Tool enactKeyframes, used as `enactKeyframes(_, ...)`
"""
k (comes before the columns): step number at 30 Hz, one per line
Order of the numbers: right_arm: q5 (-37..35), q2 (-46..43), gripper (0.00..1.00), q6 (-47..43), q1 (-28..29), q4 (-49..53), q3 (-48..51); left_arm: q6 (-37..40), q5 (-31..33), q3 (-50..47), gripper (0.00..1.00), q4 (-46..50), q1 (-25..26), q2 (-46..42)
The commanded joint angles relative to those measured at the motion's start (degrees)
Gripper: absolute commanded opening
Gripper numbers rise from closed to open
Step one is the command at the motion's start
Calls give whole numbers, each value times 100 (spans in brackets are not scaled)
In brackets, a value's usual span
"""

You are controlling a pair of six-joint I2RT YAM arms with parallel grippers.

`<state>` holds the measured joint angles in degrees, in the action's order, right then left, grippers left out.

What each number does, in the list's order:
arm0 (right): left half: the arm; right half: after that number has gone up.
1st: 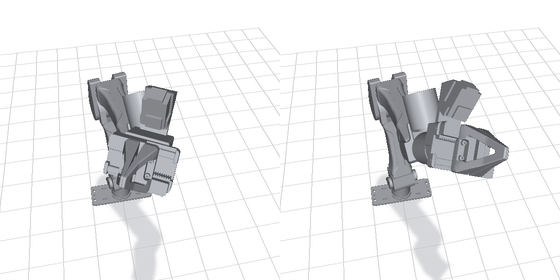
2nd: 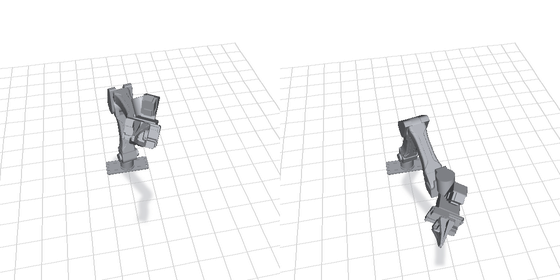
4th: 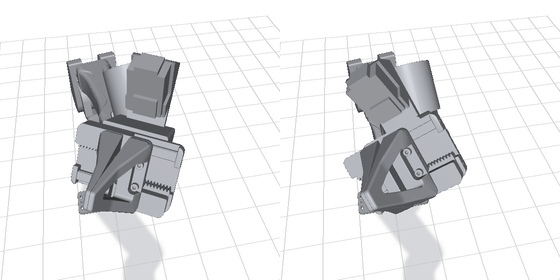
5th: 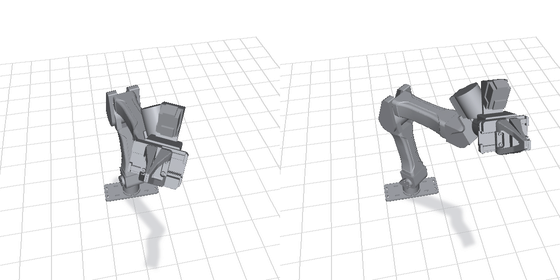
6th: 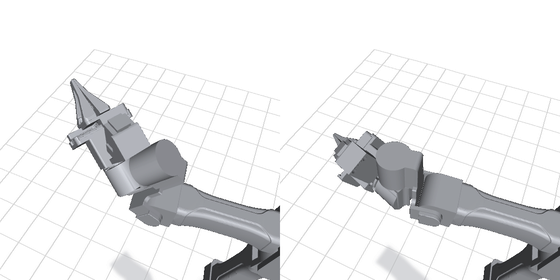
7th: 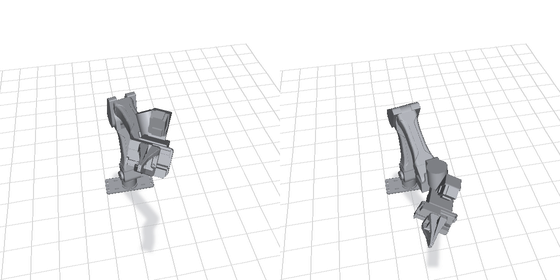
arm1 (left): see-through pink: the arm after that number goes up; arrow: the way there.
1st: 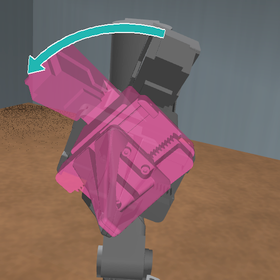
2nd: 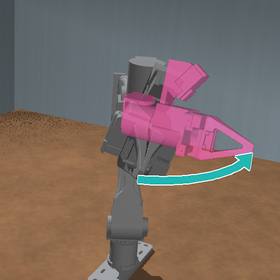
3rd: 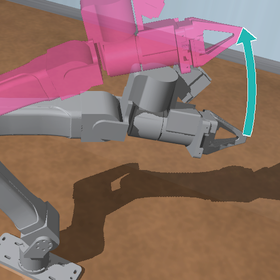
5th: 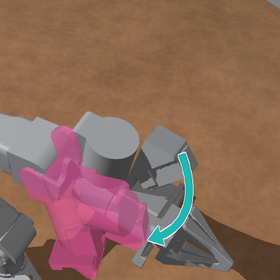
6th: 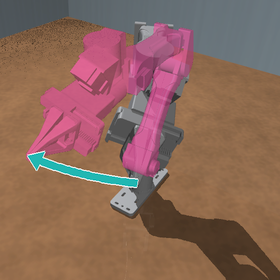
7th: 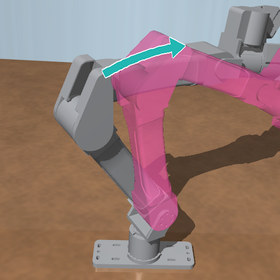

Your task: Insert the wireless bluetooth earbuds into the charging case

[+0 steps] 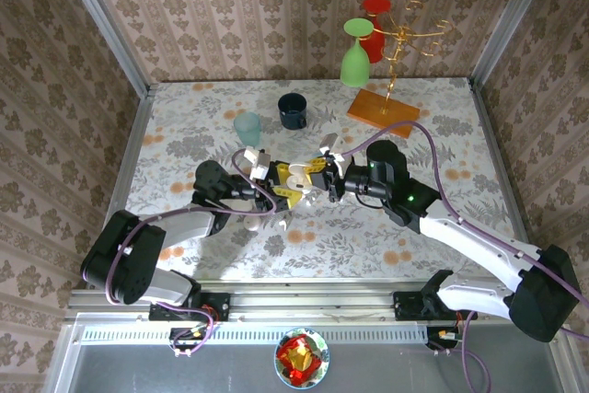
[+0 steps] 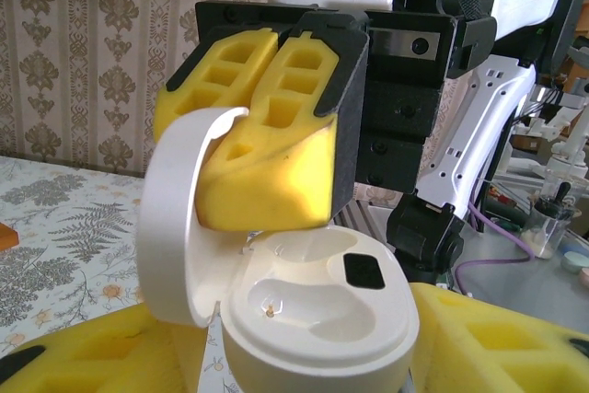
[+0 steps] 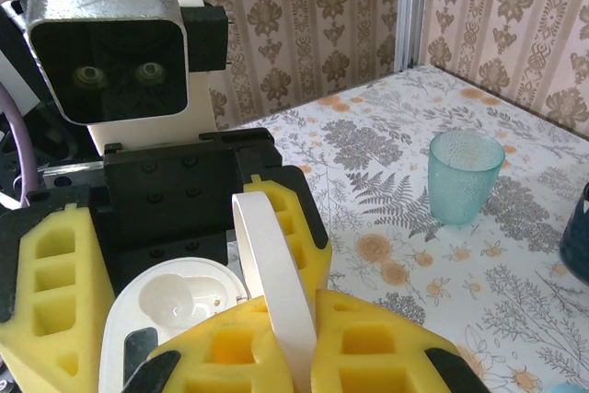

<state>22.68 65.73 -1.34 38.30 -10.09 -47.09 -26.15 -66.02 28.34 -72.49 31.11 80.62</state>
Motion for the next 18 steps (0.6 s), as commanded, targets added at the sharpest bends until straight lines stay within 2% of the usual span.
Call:
enactKeyframes(1, 24, 36, 0, -7, 37, -159, -195, 28, -27, 129, 54, -142, 9, -73)
enactKeyframes(5, 13, 36, 0, 8, 32, -152, -195, 20, -46, 128, 42, -142, 9, -53)
enactKeyframes(10, 2, 1, 0, 101, 35, -203, -186, 31, -54, 128, 34, -143, 4, -45)
enactKeyframes(15, -90, -128, 17, 276, 37, -277, -151, 93, 11, 92, 30, -143, -30, -35)
enactKeyframes(18, -148, -277, 39, 387, 37, -275, -127, 133, 151, 53, 30, -143, -85, -11)
